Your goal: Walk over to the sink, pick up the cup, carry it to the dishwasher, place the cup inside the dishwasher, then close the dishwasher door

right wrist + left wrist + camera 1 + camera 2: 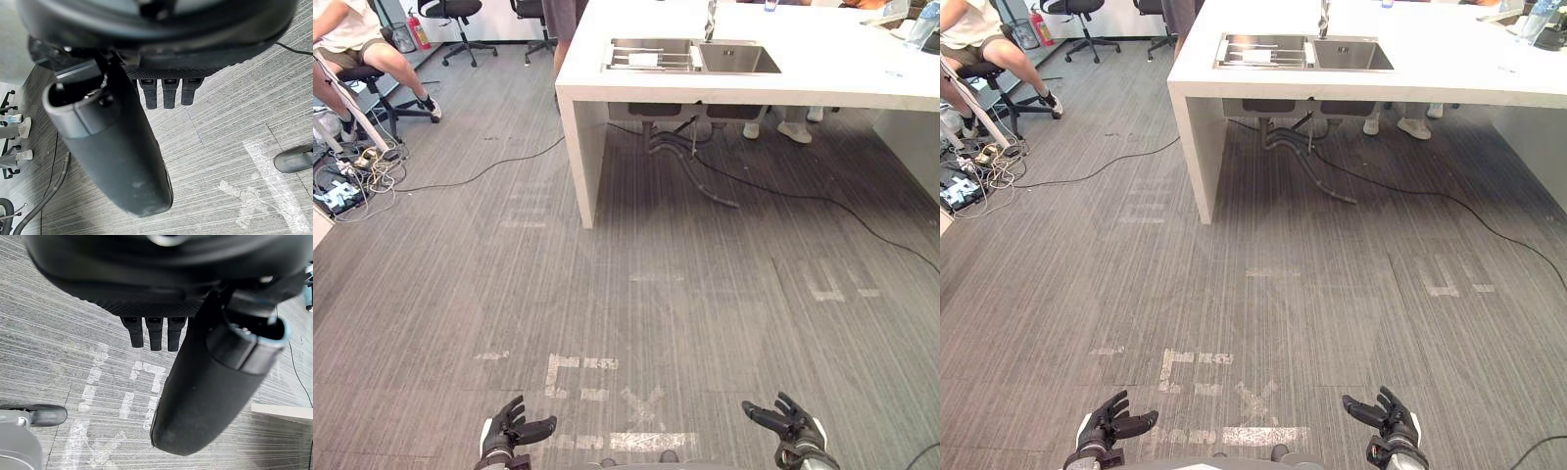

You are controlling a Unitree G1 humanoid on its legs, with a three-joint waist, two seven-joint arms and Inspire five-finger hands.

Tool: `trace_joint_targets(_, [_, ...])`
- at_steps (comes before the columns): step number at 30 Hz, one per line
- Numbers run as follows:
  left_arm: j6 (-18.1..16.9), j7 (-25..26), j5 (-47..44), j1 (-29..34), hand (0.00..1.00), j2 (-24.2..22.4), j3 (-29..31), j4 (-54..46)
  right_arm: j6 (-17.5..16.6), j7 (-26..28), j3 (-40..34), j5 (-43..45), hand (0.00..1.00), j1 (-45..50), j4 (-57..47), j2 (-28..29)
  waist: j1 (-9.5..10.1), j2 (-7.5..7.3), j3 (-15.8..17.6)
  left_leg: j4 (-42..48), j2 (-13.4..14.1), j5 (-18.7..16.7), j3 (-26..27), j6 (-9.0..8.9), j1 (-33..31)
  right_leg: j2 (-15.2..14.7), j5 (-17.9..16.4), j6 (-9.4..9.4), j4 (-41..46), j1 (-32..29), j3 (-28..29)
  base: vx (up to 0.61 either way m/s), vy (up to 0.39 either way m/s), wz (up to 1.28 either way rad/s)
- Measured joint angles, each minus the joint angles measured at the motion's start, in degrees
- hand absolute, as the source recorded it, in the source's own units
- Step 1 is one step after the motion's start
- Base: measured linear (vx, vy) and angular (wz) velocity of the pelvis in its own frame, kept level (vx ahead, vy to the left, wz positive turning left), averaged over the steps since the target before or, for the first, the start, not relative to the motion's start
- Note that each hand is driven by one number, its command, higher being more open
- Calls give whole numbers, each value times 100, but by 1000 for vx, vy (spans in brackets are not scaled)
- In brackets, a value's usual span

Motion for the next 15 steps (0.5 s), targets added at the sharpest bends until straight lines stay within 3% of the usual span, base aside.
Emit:
trace_joint_targets(5, [-2,29,-52,-92,90,-29,-5,-27,0,-10,1,0,90,-125,-11,22,15,-3,6,3,-1,-62,164,-29,-56,-3,-3,9,8,-109,116,28,20,-13])
trace_joint_targets(7, [-5,54,-115,-109,90,-91,-7,-115,0,-22,0,-1,90,-196,-33,22,37,24,33,204,17,-249,249,-8,-235,8,-143,54,268,-333,204,6,29,-24])
trace_joint_targets(9, [-4,55,-162,-53,90,-137,-150,-290,1,-75,-1,-3,90,-274,-80,20,47,17,123,614,-43,-564,393,109,-359,-82,-781,258,1425,-839,265,6,37,-30])
trace_joint_targets(10, [3,61,-174,5,90,-141,-270,-296,42,-102,14,-4,90,-263,-86,13,44,7,170,759,-93,-796,457,228,-300,-193,-1031,442,2489,-1263,100,26,35,-26])
trace_joint_targets(12, [4,76,-222,-34,90,-78,-356,-305,105,-110,63,-13,90,-238,-87,39,-14,29,286,792,-111,-906,428,314,-93,-388,-1161,378,3697,-1832,-331,130,21,-4])
trace_joint_targets(15, [4,112,-270,-172,90,-40,-353,-305,148,-112,241,-16,90,-264,-87,24,-110,66,438,805,8,-1118,360,302,142,-507,-1267,304,3466,-2300,-815,286,-13,7])
